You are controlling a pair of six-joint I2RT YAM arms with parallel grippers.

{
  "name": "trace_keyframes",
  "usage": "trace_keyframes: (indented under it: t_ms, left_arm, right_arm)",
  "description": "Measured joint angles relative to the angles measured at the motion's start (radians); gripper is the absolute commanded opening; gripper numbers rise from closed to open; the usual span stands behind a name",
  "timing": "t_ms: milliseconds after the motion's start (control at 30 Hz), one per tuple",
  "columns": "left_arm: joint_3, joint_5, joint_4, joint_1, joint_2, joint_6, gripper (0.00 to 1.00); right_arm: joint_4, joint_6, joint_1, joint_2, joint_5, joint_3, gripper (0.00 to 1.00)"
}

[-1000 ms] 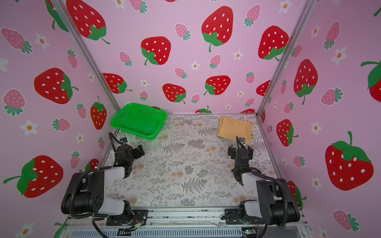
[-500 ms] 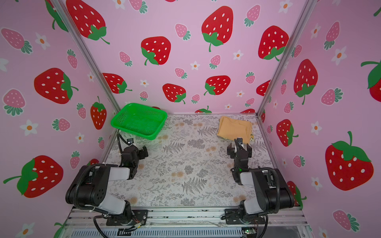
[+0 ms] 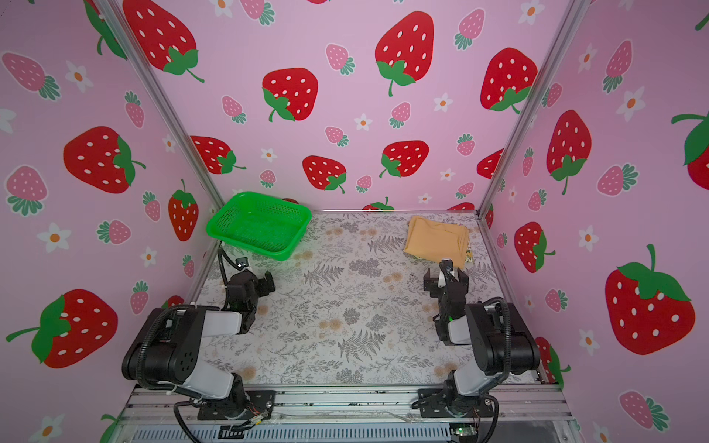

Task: Fold and stack skirts
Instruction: Reset both arms

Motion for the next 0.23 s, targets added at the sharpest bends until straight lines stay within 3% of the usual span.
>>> trace_keyframes:
  t_ms: [233]
  left_arm:
    - [0.0, 0.0, 0.0, 0.0, 0.0, 0.0, 0.99]
  right_arm:
    - [0.0, 0.0, 0.0, 0.0, -0.009, 0.0, 1.0]
